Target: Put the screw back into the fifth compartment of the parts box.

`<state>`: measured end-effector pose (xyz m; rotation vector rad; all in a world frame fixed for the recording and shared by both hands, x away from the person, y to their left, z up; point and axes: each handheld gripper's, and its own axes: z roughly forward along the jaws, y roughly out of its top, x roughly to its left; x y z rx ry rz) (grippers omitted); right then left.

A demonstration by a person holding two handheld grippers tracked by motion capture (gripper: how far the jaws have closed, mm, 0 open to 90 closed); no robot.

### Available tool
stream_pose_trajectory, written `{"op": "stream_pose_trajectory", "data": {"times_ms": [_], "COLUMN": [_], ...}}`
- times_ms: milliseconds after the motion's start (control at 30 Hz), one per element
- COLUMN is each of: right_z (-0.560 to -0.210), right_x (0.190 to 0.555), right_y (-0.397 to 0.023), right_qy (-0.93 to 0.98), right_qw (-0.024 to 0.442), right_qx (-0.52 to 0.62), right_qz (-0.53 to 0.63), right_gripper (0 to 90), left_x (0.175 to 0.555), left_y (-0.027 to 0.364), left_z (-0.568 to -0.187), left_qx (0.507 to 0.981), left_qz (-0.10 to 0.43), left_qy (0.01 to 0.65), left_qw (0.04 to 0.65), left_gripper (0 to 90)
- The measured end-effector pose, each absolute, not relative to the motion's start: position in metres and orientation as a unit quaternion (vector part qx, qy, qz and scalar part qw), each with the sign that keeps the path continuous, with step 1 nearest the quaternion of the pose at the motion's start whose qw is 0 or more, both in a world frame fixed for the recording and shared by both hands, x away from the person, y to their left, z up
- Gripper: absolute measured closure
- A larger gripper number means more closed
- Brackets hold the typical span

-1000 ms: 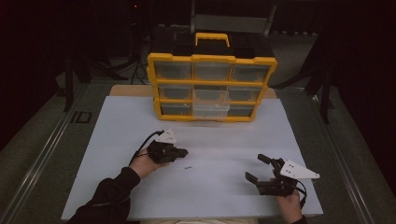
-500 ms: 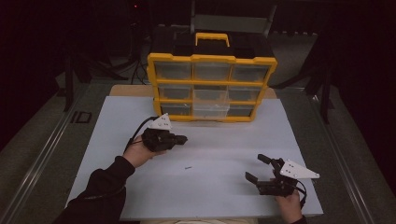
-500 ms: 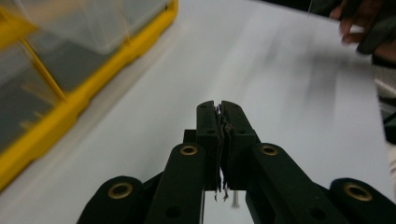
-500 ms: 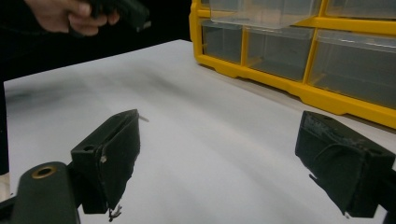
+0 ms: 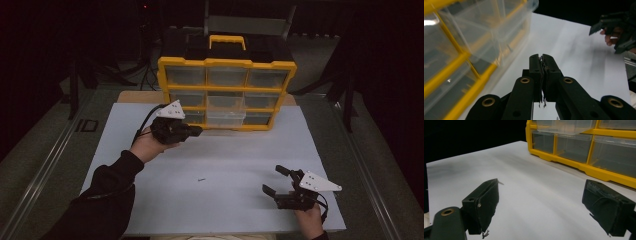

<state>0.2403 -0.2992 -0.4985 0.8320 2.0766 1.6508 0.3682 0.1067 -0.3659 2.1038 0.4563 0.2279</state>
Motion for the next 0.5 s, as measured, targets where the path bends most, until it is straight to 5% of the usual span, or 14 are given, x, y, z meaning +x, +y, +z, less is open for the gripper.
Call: {"op": "stream_pose_trajectory", "data": {"times_ms": [500], "right_z": [-0.499], "right_x": [0.241], "right_y": [-0.298], "right_qy": [0.736], "right_qw": [0.178], "right_qx": [0.293], "right_qz": [0.583], "right_gripper": [14.0], "left_x": [0.394], "left_y": [0.093], "left_z": [-0.323], "left_qx": [0.840], "left_qz": [0.121], "left_qy": [0.194], "left_qw": [0.492], "left_gripper": [88.1]}}
